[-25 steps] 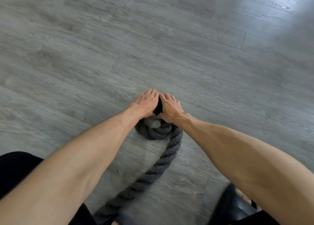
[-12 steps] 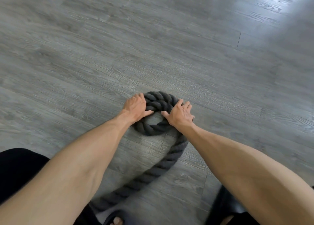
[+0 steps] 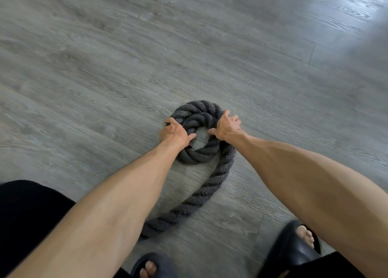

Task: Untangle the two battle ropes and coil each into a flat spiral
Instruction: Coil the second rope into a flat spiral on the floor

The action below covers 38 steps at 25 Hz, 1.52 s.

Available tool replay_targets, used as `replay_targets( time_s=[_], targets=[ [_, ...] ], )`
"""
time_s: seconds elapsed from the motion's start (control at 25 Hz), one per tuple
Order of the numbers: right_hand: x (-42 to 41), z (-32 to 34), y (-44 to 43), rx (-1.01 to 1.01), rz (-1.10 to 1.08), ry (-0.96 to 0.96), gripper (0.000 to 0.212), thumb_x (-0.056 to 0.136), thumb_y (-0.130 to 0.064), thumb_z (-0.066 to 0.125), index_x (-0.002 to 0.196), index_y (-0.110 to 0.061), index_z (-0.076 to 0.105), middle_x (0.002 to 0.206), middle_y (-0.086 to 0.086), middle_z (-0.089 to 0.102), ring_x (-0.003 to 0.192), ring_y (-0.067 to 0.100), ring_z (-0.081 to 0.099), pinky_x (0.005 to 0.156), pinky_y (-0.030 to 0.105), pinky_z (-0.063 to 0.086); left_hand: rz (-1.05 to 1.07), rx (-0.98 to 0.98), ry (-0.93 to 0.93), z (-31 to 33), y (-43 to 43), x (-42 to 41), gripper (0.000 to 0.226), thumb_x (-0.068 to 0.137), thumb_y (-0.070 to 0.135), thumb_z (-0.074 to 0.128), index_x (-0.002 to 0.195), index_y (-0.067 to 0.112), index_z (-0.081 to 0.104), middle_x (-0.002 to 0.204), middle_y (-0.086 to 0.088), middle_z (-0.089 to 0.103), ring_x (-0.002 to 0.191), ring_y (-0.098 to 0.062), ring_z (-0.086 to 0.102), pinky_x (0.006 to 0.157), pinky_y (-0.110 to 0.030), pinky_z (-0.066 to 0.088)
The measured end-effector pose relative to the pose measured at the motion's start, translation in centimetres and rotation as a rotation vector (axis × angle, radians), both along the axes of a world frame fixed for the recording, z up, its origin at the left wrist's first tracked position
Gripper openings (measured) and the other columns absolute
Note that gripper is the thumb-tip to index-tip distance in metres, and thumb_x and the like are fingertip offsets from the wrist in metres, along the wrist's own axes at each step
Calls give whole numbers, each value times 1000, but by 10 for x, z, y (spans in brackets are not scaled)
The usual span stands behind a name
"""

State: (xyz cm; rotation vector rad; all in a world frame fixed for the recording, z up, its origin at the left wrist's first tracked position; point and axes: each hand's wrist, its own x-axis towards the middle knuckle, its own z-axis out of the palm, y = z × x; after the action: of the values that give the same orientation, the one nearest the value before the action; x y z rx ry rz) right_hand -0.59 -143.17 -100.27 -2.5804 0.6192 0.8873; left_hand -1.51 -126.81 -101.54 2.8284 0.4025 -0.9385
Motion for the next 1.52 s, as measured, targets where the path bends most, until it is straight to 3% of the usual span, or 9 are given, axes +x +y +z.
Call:
replay_targets(
  time_s=[0.16,0.32,0.52,0.68,0.8,0.96,1.12,1.36,1.52],
  targets=[
    [10,-1,8,27,349,-82,82,86,-39,78,147,-17,29,142,17,38,134,37,38,96,55,44,-262,8,-115,3,2,3,134,73,71,68,153,6,-17,159,-30,4,144,-48,16,108,-66,26],
    [13,-2,23,41,709,-139,90,80,-43,81,150,-18,30,140,13,44,132,34,42,98,58,45,-443,-158,-84,11,6,35,105,72,47,83,146,2,24,148,-21,30,138,-36,28,109,-48,35],
    [-5,-2,19,8,502,-193,90,79,-54,78,141,-6,34,140,15,42,132,34,40,100,56,43,-599,-64,-235,3,19,20,76,83,48,72,131,-2,41,132,-20,44,121,-35,46,97,-42,44],
    [-56,-4,21,-114,5,12,120,80,-52,78,158,-9,-3,148,24,24,137,42,28,99,65,43,-499,20,-298,0,21,9,86,89,51,64,142,-7,29,136,-26,44,120,-37,50,97,-42,45],
    [-68,-7,23,-99,-181,62,114,86,-45,74,158,-8,-6,148,25,21,136,43,28,102,60,41,-328,45,-214,-1,30,5,88,91,54,59,143,-10,27,136,-27,46,120,-35,53,95,-38,47],
    [-44,-3,21,-49,-43,31,99,90,-28,73,158,-15,2,148,22,24,134,41,30,100,58,42,-164,31,28,-8,37,12,86,89,55,61,145,-5,35,146,-21,42,132,-36,46,107,-42,41],
    [-30,-2,7,-53,311,-18,95,91,-30,73,158,-19,7,151,21,25,135,41,32,99,60,46,-424,84,-82,-7,32,0,118,83,51,71,155,7,-12,158,-29,8,144,-49,18,110,-66,25],
    [-4,-2,18,-96,811,-111,99,88,-28,76,160,-30,9,151,14,29,134,37,34,97,62,43,-591,1,-336,-17,28,-13,101,78,65,68,144,-1,28,135,-18,44,119,-33,48,90,-44,50],
    [-17,-9,31,-85,518,-182,96,91,-39,70,160,-21,6,159,16,20,147,39,20,108,75,26,-513,22,-286,-11,30,-12,87,84,61,63,135,-1,33,130,-19,48,110,-33,57,84,-39,48]
  ],
)
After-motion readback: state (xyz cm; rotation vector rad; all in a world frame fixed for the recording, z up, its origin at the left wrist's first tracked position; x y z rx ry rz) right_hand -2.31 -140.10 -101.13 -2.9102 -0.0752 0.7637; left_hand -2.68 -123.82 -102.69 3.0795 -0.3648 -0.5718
